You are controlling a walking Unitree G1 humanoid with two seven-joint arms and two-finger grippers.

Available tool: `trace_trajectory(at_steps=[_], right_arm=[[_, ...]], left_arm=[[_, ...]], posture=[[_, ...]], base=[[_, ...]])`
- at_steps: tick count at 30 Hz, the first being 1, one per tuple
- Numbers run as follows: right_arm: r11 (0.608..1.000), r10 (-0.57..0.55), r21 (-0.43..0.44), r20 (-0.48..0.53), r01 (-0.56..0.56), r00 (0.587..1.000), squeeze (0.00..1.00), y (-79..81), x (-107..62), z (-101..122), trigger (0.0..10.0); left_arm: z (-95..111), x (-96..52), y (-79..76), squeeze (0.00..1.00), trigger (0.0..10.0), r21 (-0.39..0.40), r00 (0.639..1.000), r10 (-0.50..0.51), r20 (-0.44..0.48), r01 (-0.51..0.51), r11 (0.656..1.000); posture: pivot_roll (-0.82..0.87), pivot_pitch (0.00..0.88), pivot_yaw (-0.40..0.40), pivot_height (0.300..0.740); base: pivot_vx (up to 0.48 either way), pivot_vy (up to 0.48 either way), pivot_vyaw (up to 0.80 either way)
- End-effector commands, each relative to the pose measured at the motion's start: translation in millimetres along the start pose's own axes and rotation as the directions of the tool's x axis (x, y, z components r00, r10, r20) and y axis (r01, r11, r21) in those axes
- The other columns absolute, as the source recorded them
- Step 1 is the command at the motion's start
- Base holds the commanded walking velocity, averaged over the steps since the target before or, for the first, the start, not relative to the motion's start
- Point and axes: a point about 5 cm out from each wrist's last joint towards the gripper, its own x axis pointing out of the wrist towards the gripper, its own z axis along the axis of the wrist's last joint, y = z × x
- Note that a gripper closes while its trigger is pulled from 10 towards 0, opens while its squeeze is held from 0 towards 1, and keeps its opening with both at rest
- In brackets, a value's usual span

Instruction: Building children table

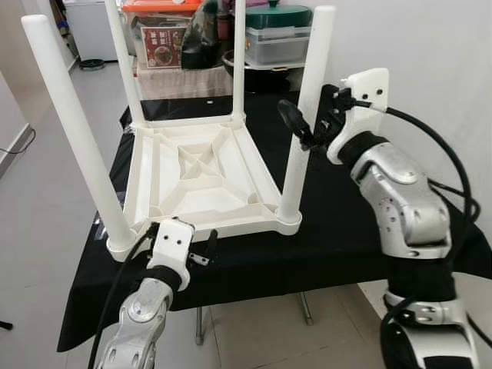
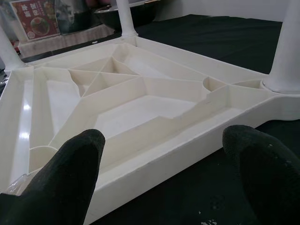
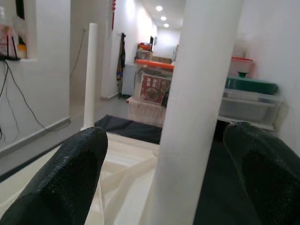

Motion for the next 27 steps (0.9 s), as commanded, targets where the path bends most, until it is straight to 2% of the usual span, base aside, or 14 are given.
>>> trace_trajectory(at_steps=[1,6,11,22,23,24,25,27], right_arm=[[1.0,0.011,-0.011,-0.033,-0.011,0.999,0.0,2.9,0.9,-2,10.0],[1.0,-0.024,0.01,-0.086,0.025,0.996,0.0,4.5,4.9,-7,10.0],[0.994,-0.055,0.086,-0.067,0.06,0.996,0.0,14.2,21.5,-1,10.0],[0.986,-0.116,0.106,-0.13,0.13,0.985,0.0,12.2,26.6,-10,10.0],[0.984,-0.124,0.112,-0.141,0.14,0.982,0.0,13.1,27.9,-12,8.3],[0.984,-0.124,0.112,-0.141,0.14,0.982,0.0,13.1,27.9,-12,8.3],[0.982,-0.127,0.122,-0.146,0.146,0.981,0.0,14.1,28.9,-13,0.0],[0.982,-0.127,0.122,-0.146,0.146,0.981,0.0,14.1,28.9,-13,0.0]], left_arm=[[-2,-0.3,-0.3,0.0,10.0,0.004,1.0,0.0,-0.012,0.001,1.0],[-2,0.1,-0.8,0.0,10.0,0.003,1.0,-0.001,-0.012,0.001,1.0],[2,2.7,0.5,0.0,10.0,0.005,0.999,0.029,0.013,-0.029,1.0],[2,-3.2,6.2,0.0,10.0,0.022,0.998,0.066,0.02,-0.067,0.998],[3,-4.4,7.8,0.0,10.0,0.025,0.997,0.075,0.022,-0.075,0.997],[3,-4.4,7.8,0.0,10.0,0.025,0.997,0.075,0.022,-0.075,0.997],[3,-5.7,10.0,0.0,10.0,0.027,0.996,0.085,0.022,-0.086,0.996],[3,-5.7,10.0,0.0,10.0,0.027,0.996,0.085,0.022,-0.086,0.996]], posture=[[-0.06,0.022,-0.044,0.74],[-0.06,0.02,-0.045,0.74],[-0.02,0.01,-0.076,0.74],[0.0,0.013,-0.077,0.74],[0.0,0.016,-0.076,0.74],[0.0,0.016,-0.076,0.74],[0.0,0.018,-0.076,0.74],[0.0,0.018,-0.076,0.74]], base=[[0.0,0.0,0.0],[0.0,0.0,0.0],[0.0,0.0,0.0],[0.0,0.0,0.0],[0.0,0.0,0.0],[0.0,0.0,0.0],[0.0,0.0,0.0],[0.0,0.0,0.0]])
